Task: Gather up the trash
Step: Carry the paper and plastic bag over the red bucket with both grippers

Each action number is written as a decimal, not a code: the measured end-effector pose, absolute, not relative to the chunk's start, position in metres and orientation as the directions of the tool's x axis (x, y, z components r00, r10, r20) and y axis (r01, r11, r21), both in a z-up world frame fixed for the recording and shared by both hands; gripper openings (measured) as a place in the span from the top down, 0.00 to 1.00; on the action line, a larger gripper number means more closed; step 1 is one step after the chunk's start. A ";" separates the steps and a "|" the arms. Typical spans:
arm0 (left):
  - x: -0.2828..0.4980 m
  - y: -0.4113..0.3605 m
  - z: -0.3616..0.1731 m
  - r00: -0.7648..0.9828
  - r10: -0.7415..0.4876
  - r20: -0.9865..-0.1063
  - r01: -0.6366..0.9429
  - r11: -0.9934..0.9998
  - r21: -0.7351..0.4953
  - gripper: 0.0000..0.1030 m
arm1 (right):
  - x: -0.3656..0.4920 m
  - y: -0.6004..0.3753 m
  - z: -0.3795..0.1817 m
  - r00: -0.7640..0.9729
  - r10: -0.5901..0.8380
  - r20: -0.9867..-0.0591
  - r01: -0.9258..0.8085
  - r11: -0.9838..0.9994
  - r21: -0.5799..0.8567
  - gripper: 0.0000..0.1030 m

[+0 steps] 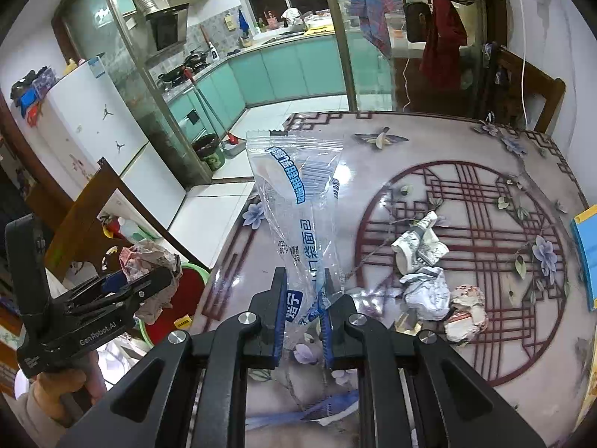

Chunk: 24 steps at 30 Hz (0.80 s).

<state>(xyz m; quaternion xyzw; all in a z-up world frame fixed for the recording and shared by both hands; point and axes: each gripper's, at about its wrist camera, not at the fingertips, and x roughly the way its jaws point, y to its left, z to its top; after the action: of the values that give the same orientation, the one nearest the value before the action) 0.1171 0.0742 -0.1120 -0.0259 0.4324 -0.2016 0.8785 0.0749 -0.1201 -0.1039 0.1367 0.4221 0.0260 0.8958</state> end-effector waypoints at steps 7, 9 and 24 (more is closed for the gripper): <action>0.121 0.088 -0.112 0.553 -0.371 -0.746 0.316 0.922 -0.225 0.50 | 0.082 -0.106 -0.104 0.633 0.168 -0.756 0.054 0.964 0.259 0.87; 0.123 0.092 -0.114 0.557 -0.366 -0.746 0.306 0.925 -0.225 0.50 | 0.084 -0.101 -0.104 0.631 0.172 -0.757 0.046 0.965 0.257 0.87; 0.140 0.147 -0.129 0.576 -0.271 -0.771 0.176 0.963 -0.206 0.50 | 0.114 -0.044 -0.115 0.586 0.262 -0.766 -0.070 0.959 0.275 0.87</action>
<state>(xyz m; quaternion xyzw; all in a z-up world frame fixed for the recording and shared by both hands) 0.1403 0.1474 -0.1287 -0.0534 0.4428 -0.1260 0.8861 0.1138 -0.0442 -0.1155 0.1081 0.4450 0.0940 0.8840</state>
